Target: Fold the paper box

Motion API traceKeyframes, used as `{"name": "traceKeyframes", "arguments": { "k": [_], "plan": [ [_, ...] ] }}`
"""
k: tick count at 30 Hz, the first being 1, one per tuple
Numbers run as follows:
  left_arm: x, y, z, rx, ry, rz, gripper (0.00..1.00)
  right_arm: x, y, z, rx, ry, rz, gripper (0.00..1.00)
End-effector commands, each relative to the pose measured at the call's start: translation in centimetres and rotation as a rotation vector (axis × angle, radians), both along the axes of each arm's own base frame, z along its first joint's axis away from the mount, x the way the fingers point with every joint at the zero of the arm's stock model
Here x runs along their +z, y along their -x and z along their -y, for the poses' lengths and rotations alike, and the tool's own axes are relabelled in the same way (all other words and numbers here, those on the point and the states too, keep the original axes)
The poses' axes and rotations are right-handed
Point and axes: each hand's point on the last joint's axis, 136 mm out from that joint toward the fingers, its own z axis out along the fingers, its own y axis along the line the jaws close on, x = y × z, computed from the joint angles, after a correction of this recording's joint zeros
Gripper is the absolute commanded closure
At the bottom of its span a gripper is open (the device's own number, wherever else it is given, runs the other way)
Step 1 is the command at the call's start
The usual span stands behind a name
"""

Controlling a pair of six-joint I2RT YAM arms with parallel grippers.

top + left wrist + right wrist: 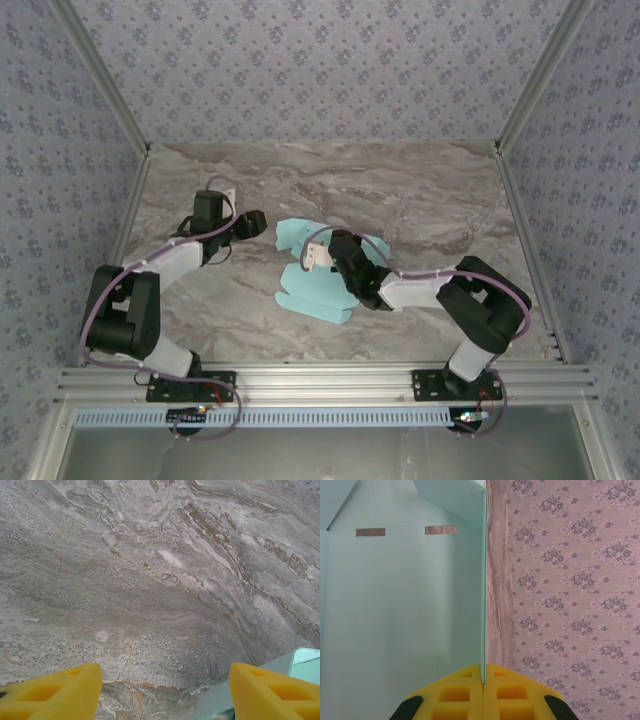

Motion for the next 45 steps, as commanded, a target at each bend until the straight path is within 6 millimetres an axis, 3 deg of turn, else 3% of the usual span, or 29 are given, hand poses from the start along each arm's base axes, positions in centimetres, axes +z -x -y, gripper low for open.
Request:
{"name": "traceKeyframes", "arguments": {
  "k": [1, 9, 17, 24, 30, 35, 45],
  "plan": [
    [0.2, -1.4, -0.2, 0.017, -0.002, 0.013, 0.33, -0.1, 0.2, 0.1, -0.006, 0.019, 0.021, 0.94],
    [-0.8, -2.2, 0.3, 0.002, 0.007, -0.005, 0.33, 2.6, -0.7, 0.1, -0.001, -0.011, 0.061, 0.94],
    [-2.3, -4.0, 1.0, -0.026, -0.004, -0.045, 0.34, 3.9, -2.1, 0.7, -0.001, -0.022, 0.100, 0.94],
    [-3.6, -5.7, 4.1, -0.148, 0.079, -0.093, 0.38, 3.9, -2.7, 0.9, -0.002, -0.016, 0.109, 0.94],
    [-3.8, -4.6, 7.6, -0.297, 0.105, -0.077, 0.41, 3.8, -2.9, 1.1, -0.005, -0.014, 0.109, 0.94],
    [-2.9, -2.9, 9.3, -0.381, 0.175, -0.003, 0.42, 3.7, -3.0, 1.2, -0.008, -0.016, 0.103, 0.94],
    [-2.2, -0.6, 11.5, -0.505, 0.108, 0.092, 0.42, 3.1, -2.8, 1.8, -0.021, -0.007, 0.098, 0.94]
  ]
}}
